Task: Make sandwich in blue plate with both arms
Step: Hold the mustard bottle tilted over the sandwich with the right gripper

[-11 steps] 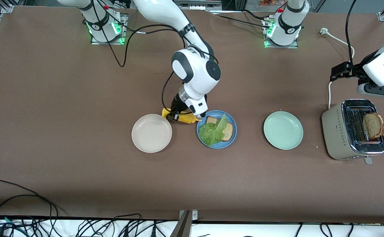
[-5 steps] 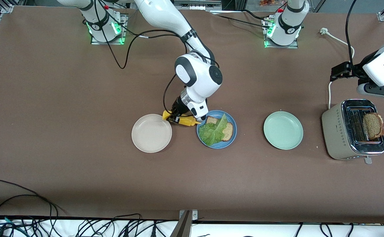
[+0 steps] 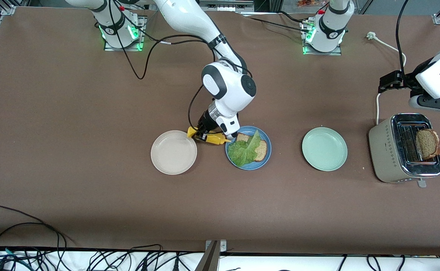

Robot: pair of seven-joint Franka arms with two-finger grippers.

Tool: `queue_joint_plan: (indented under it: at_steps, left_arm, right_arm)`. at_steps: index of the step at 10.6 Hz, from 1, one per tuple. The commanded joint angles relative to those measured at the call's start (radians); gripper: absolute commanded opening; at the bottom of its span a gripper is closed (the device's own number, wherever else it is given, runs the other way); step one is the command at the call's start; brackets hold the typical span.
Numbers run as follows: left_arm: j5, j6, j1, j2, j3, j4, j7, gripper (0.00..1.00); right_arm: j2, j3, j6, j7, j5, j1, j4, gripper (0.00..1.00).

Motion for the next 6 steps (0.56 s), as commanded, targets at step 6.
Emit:
queue_joint_plan:
  at_steps: [6]
  left_arm:
    - [0.006, -0.022, -0.002, 0.006, -0.003, 0.037, 0.002, 1.0]
  right_arm:
    - [-0.086, 0.058, -0.015, -0.014, 0.105, -0.106, 0.026, 0.0]
